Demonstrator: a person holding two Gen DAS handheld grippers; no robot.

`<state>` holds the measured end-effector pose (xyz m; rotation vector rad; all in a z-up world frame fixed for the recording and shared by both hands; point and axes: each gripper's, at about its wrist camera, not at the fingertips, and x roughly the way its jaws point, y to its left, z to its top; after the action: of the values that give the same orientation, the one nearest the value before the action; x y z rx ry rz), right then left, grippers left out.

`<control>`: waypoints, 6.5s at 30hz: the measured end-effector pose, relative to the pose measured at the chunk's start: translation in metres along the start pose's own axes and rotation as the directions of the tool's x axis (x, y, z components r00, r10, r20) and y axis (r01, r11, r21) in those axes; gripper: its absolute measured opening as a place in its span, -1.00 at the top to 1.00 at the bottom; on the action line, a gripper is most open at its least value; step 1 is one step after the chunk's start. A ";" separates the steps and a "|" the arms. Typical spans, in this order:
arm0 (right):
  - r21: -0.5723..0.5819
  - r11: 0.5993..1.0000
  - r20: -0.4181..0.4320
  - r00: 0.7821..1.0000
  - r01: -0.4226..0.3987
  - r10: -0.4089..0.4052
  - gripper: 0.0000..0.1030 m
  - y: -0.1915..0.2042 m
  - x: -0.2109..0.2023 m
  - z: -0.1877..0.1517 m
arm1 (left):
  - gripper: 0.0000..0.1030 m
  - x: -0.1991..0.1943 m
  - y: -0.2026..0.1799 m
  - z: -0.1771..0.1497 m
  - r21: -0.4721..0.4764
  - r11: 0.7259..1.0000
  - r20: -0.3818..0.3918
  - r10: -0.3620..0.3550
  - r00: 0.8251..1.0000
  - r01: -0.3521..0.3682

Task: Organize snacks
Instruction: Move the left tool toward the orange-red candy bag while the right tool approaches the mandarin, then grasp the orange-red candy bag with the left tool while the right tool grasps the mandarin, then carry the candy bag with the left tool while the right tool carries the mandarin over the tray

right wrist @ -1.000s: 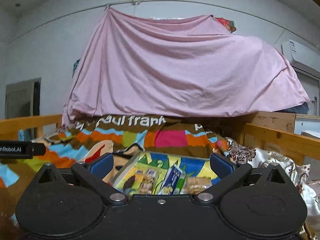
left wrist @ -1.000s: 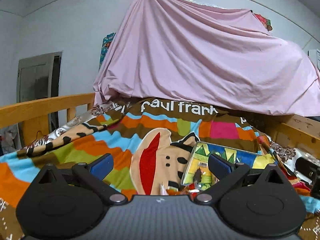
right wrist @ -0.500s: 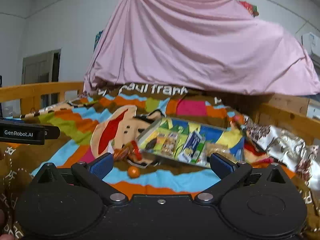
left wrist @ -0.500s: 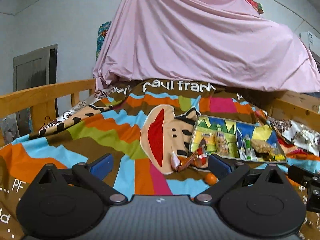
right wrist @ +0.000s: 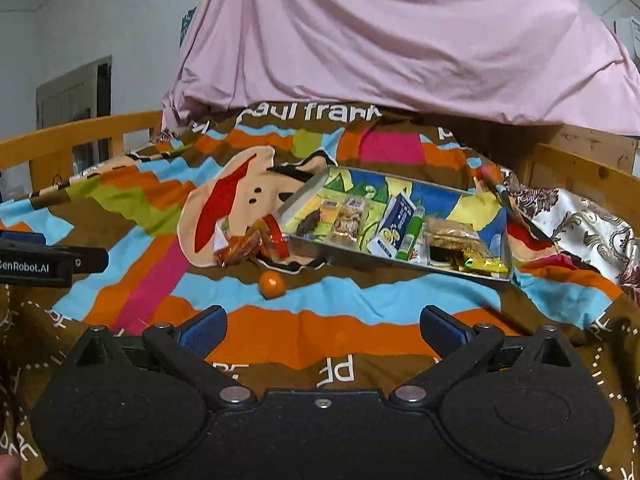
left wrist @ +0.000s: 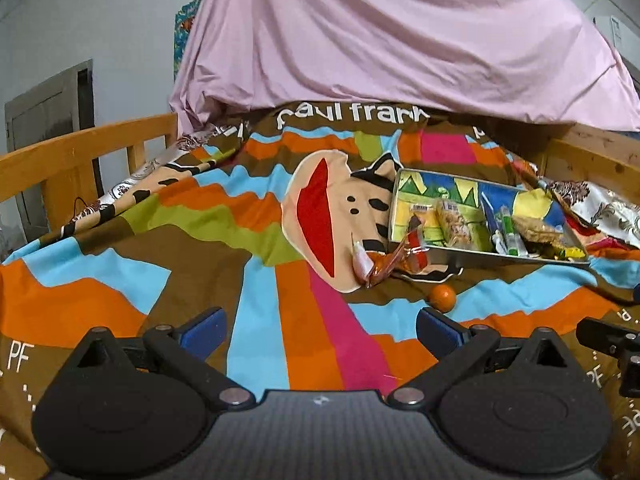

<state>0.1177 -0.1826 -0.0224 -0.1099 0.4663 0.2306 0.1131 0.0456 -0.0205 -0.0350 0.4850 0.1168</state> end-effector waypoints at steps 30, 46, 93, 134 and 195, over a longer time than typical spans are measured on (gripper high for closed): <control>0.026 1.000 -0.025 1.000 -0.012 0.012 -0.99 -0.002 0.028 0.002 | -0.99 0.043 0.000 0.013 0.009 0.998 0.003 -0.058 0.998 0.058; 0.079 0.997 -0.047 0.999 -0.002 0.006 -0.99 -0.011 0.050 0.003 | -0.99 0.058 0.007 0.014 -0.087 0.996 -0.029 -0.006 1.000 0.003; 0.085 0.984 -0.046 0.985 -0.159 0.163 -0.99 -0.023 0.162 0.024 | -0.99 0.139 -0.045 0.067 0.217 0.969 -0.008 0.121 0.993 -0.116; -0.033 0.968 -0.068 0.967 -0.249 0.247 -0.61 0.001 0.187 0.010 | -0.83 0.235 -0.077 0.055 0.560 0.786 -0.288 -0.111 0.951 0.262; 0.127 0.991 0.152 0.988 -0.037 0.018 0.43 -0.062 0.168 0.032 | -0.04 0.191 -0.131 0.105 0.529 0.840 -0.049 -0.113 0.992 0.122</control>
<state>0.2926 -0.2052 -0.0676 0.0406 0.3314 0.2332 0.3449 -0.0578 -0.0157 0.4820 0.5169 -0.1434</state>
